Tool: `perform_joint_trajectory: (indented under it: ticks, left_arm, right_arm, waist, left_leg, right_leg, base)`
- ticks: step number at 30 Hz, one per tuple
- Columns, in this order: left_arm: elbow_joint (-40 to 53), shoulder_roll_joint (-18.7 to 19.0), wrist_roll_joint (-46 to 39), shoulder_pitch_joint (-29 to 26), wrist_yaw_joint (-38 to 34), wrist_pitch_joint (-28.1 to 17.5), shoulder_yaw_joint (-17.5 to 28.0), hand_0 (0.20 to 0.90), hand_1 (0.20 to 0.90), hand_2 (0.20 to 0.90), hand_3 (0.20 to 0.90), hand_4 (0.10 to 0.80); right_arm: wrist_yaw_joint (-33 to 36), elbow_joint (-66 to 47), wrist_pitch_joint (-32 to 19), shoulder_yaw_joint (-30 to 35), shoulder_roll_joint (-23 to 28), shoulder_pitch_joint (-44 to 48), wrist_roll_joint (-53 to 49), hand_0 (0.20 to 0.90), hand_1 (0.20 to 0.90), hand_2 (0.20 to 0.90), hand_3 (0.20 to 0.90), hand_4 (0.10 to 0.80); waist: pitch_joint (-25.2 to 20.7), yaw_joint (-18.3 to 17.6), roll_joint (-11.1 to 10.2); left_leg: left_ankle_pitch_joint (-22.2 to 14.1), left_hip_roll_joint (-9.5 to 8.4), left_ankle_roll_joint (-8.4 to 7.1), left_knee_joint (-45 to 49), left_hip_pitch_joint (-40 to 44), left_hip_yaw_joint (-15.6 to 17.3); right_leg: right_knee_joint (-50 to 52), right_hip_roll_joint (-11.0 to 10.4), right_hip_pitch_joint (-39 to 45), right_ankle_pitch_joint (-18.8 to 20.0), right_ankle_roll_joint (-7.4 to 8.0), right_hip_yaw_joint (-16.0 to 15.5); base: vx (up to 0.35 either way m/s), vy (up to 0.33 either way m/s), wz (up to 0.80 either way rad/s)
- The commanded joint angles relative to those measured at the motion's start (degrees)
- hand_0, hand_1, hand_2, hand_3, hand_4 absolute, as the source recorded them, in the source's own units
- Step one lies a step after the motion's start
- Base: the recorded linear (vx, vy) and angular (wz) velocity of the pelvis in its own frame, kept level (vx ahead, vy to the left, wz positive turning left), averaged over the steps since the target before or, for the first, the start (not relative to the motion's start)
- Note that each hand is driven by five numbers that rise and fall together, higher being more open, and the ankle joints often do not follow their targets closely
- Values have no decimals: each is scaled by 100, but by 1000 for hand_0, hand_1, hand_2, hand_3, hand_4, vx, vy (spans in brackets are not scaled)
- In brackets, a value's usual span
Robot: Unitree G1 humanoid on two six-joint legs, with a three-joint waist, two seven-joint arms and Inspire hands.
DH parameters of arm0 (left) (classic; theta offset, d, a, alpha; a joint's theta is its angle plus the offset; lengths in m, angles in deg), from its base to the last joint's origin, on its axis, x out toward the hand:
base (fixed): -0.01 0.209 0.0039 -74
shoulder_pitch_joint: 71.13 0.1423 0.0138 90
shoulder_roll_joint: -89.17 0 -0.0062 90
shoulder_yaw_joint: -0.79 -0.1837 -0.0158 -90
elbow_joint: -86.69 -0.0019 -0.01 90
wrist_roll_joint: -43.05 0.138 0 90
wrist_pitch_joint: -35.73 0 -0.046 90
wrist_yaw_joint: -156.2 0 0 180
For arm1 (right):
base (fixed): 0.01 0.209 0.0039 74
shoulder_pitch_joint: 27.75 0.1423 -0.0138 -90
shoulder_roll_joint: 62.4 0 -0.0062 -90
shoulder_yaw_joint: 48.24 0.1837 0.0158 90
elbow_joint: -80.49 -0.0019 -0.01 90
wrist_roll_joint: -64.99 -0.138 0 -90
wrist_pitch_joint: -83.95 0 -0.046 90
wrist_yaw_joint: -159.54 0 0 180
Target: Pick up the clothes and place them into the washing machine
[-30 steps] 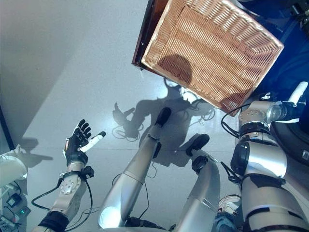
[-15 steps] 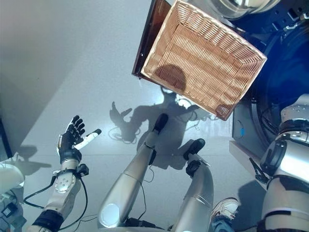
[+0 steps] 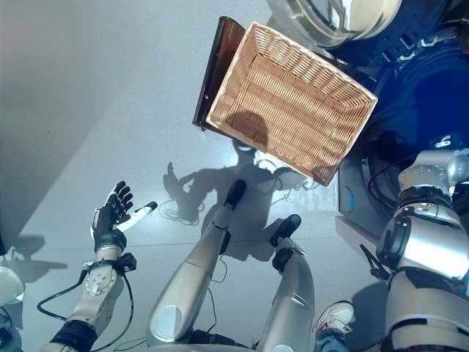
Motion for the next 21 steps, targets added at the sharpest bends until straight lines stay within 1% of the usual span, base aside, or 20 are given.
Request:
perform_joint_trajectory:
  ticks: [1,2,3,5,9,10,11,14,19,21]
  left_arm:
    - [-55,256,-134,483,41,-307,469,900,900,900,900,800]
    - [-54,260,-134,488,42,-307,475,900,900,900,900,800]
    - [-33,229,-178,451,60,-283,428,900,900,900,900,800]
    - [140,216,-215,463,113,-302,337,900,900,900,900,800]
    - [14,185,-247,449,140,-224,213,900,900,900,900,800]
    - [-7,190,-248,443,144,-233,216,900,900,900,900,800]
    - [-53,174,-263,438,133,-235,197,900,900,900,900,800]
    - [-4,134,-319,470,153,-220,132,900,900,900,900,800]
    - [118,172,-303,497,161,-195,16,900,900,900,900,800]
    - [178,175,-307,517,140,-204,56,900,900,900,900,800]
  right_arm:
    - [-4,-421,-1047,-279,305,-931,273,900,900,900,900,800]
    - [-9,-426,-1049,-277,296,-935,269,900,900,900,900,800]
    - [-27,-311,-1066,-202,-4,-1031,128,900,900,900,900,800]
    - [-21,-207,-1039,-113,-146,-1057,-16,900,900,900,900,800]
    - [17,-75,-1040,-49,-667,-1074,-233,900,900,900,900,800]
    - [17,-84,-1049,-50,-685,-1082,-239,900,900,900,900,800]
    - [41,-92,-1078,-44,-805,-1056,-294,900,900,900,900,800]
    - [26,-84,-1091,-12,-1104,-1100,-429,900,900,900,900,800]
    - [-2,-136,-1103,-23,-1382,-1029,-547,900,900,900,900,800]
    - [5,-177,-1123,-31,-1429,-1046,-536,900,900,900,900,800]
  waist:
    - [-547,-80,-168]
    - [-547,-84,-173]
    - [-538,-64,-129]
    - [-501,-42,-55]
    - [-457,41,111]
    - [-422,64,126]
    - [-439,53,138]
    - [-405,93,223]
    - [-341,136,370]
    - [-334,131,388]
  left_leg:
    - [-315,85,-375,-67,-93,-174]
    - [-321,85,-375,-58,-95,-174]
    - [-482,54,-401,1,-90,-211]
    - [-489,34,-420,24,-158,-221]
    - [-458,0,-431,6,-257,-234]
    - [-336,3,-422,22,-313,-211]
    - [-489,-20,-428,45,-295,-236]
    - [-528,-53,-407,83,-377,-210]
    - [-641,-103,-374,390,-656,-172]
    - [-710,-116,-363,559,-775,-149]
  right_leg:
    - [-210,199,190,-93,217,-140]
    - [-207,199,190,-95,217,-141]
    - [-170,204,222,-248,251,-100]
    - [-142,184,208,-279,254,-133]
    - [-101,151,162,-318,253,-173]
    - [-99,133,117,-212,215,-242]
    - [-60,136,136,-355,258,-167]
    - [15,108,72,-410,257,-175]
    - [232,51,-153,-498,258,-123]
    - [353,46,-243,-536,251,-116]
  base:
    - [0,0,0]
    - [100,-35,-1]
    - [112,-58,-1]
    - [67,-33,6]
    - [-10,27,18]
    - [13,29,19]
    - [20,27,17]
    - [60,29,2]
    - [21,51,4]
    - [6,41,4]
